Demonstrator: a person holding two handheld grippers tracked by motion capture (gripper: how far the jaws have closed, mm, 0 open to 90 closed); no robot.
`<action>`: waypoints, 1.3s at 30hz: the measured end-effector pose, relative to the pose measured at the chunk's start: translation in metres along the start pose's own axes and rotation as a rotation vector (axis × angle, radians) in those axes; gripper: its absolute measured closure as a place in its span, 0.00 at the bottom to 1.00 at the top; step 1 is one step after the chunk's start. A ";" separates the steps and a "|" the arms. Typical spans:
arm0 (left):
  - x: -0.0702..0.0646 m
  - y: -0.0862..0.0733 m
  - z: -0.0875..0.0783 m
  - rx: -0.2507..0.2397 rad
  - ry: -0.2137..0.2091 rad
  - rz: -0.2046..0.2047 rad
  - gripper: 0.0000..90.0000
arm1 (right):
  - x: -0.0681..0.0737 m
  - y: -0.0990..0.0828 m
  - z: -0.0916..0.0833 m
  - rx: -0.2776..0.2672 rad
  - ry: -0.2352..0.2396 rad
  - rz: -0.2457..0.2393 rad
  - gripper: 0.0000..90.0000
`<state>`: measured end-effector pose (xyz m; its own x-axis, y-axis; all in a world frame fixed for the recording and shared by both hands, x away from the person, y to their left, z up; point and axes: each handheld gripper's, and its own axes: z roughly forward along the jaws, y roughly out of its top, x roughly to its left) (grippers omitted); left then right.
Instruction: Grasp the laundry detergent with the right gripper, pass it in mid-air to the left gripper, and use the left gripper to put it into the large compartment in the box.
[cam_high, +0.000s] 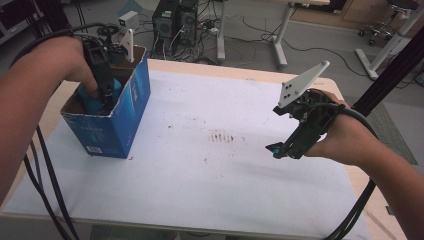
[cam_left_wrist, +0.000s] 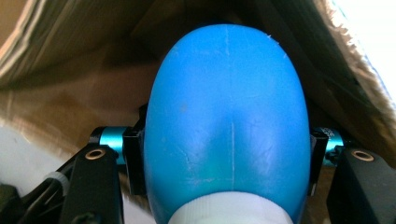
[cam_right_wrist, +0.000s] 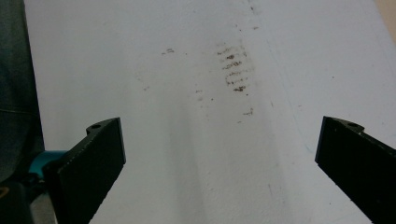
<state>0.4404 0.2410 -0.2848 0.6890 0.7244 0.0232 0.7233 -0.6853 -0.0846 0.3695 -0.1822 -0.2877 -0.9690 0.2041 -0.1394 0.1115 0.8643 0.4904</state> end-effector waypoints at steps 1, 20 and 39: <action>0.000 0.000 0.002 -0.003 0.006 0.022 0.43 | 0.000 0.000 0.000 0.001 0.002 0.000 0.01; 0.008 -0.002 0.001 -0.083 -0.059 0.037 0.38 | -0.001 0.000 0.004 0.016 0.000 0.015 0.01; 0.000 -0.006 -0.024 -0.055 -0.023 0.019 0.32 | 0.003 0.001 0.000 0.013 0.000 0.002 0.01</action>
<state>0.4373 0.2429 -0.2601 0.7020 0.7121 -0.0013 0.7118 -0.7018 -0.0304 0.3664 -0.1803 -0.2880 -0.9687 0.2058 -0.1389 0.1160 0.8698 0.4796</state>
